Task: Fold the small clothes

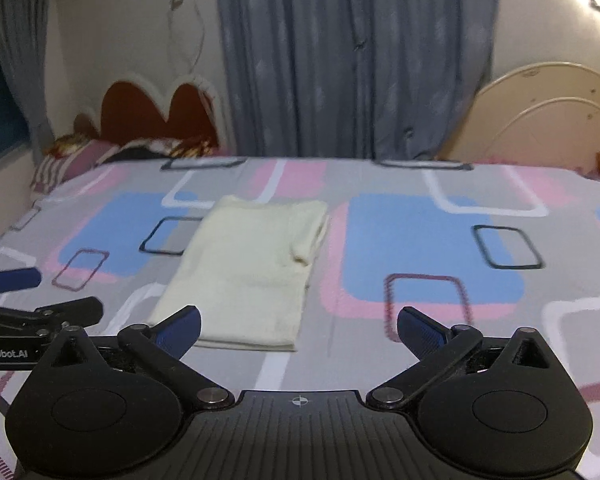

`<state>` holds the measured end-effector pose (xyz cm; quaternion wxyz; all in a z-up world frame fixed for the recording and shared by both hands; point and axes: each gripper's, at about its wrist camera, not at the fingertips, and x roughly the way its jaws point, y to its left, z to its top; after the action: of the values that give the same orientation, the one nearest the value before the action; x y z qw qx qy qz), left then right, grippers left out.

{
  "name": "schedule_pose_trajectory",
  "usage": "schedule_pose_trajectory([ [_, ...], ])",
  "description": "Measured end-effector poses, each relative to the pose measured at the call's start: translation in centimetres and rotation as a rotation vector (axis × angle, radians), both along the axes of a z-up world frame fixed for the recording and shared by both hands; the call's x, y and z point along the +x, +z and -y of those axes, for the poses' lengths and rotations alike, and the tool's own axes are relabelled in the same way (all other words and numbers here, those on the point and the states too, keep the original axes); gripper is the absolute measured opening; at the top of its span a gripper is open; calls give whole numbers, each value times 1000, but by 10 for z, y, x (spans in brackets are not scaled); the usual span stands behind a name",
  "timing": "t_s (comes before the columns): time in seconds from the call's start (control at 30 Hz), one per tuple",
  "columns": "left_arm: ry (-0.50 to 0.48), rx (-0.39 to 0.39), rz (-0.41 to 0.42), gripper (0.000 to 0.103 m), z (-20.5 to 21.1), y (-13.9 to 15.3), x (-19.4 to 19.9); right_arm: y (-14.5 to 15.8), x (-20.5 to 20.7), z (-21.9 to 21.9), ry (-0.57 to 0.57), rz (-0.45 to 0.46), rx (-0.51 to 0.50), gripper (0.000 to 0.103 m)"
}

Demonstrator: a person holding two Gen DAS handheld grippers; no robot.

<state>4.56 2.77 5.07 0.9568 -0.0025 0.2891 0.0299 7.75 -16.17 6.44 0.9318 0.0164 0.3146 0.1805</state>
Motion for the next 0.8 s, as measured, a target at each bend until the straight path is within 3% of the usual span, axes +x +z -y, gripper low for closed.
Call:
schedule_pose_trajectory([
  [0.47,-2,-7,49,103,36,29,-50,22,-65,34,-17,54,14,103],
  [0.8,15,-6,71,103,42,32,-69,33,-81,42,-17,84,12,103],
])
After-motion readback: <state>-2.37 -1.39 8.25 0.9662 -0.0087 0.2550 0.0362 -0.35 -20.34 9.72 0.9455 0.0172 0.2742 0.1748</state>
